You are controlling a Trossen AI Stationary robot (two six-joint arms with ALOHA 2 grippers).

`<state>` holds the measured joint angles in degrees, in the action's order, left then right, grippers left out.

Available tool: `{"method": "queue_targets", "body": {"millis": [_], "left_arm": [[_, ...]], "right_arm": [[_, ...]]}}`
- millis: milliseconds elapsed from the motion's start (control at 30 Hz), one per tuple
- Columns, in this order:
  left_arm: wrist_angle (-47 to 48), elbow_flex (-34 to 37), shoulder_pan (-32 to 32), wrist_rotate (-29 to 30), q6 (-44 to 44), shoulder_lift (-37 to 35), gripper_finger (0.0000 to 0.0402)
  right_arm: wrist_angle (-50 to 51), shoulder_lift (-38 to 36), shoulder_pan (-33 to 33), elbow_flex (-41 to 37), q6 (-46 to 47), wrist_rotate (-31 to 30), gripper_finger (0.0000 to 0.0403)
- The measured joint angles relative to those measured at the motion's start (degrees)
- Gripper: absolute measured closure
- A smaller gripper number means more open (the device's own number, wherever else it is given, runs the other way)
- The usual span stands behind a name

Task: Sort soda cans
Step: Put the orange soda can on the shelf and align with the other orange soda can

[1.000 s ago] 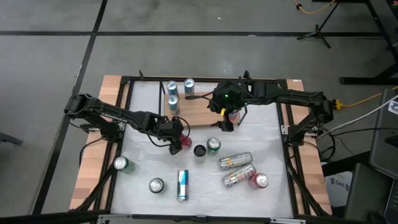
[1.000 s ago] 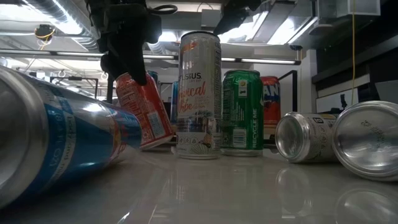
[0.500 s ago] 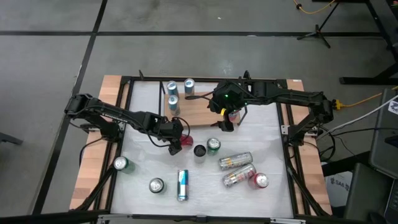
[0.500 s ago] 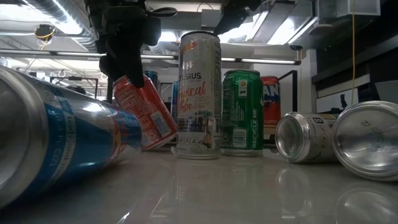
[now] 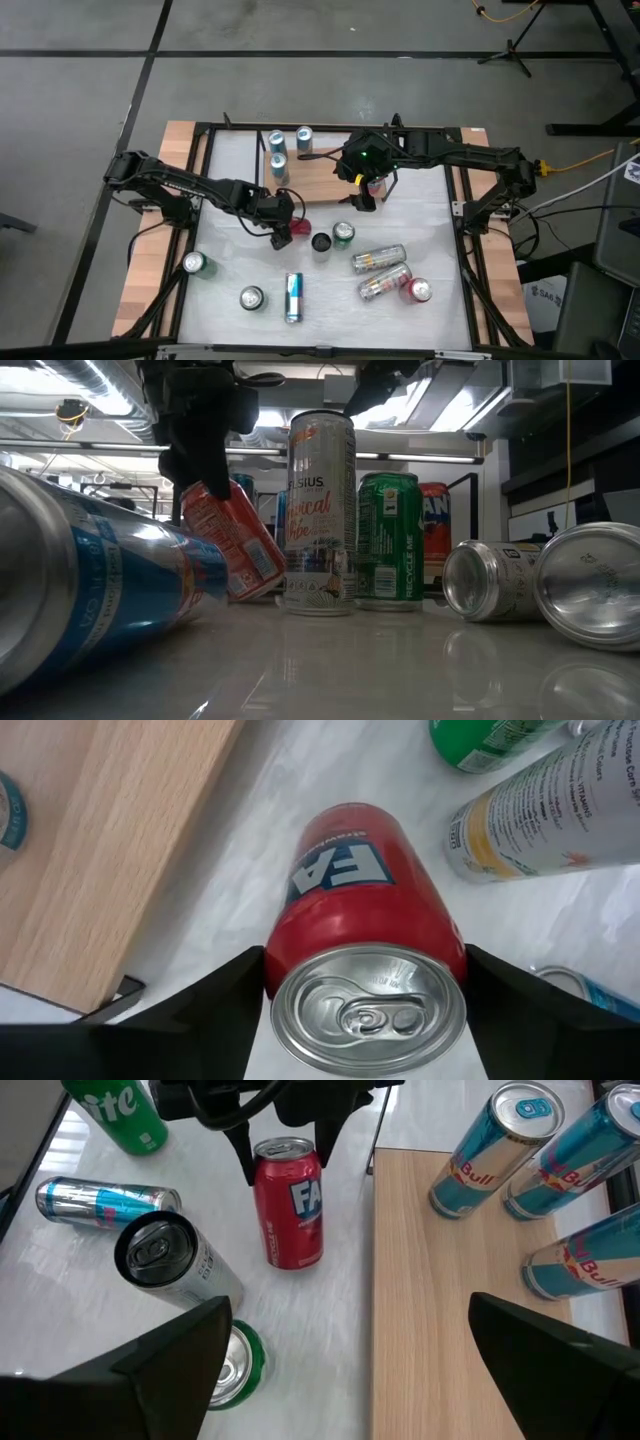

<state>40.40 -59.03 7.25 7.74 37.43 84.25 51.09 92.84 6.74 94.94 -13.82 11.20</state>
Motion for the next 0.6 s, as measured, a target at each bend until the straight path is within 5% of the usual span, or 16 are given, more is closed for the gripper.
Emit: {"method": "queue_targets", "body": {"millis": [600], "left_arm": [[20.5,-8.3,0.0,-6.0,2.6,1.0,0.0126]], "right_arm": [[0.0,0.0,0.0,0.0,0.0,0.0,0.0006]]}}
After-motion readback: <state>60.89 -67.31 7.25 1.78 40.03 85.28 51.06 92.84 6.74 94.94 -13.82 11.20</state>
